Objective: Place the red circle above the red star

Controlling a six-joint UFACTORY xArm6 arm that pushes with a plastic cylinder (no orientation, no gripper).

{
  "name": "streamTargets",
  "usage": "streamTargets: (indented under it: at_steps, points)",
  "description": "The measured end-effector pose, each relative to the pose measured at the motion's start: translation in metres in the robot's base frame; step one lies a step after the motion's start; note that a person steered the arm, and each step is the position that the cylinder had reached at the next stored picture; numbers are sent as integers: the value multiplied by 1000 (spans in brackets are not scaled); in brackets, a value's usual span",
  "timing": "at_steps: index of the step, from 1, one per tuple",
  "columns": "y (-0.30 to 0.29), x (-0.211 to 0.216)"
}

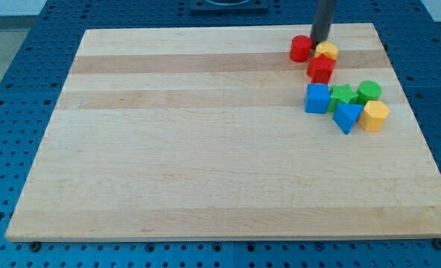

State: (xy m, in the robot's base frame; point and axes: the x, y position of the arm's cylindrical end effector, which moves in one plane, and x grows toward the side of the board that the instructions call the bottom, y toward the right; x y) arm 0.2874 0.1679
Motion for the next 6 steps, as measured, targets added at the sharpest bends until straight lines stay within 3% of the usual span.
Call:
streamTargets:
  at_steps: [2, 3, 6]
  points:
    - [1, 126]
    - [-1, 132]
    - [-19, -56]
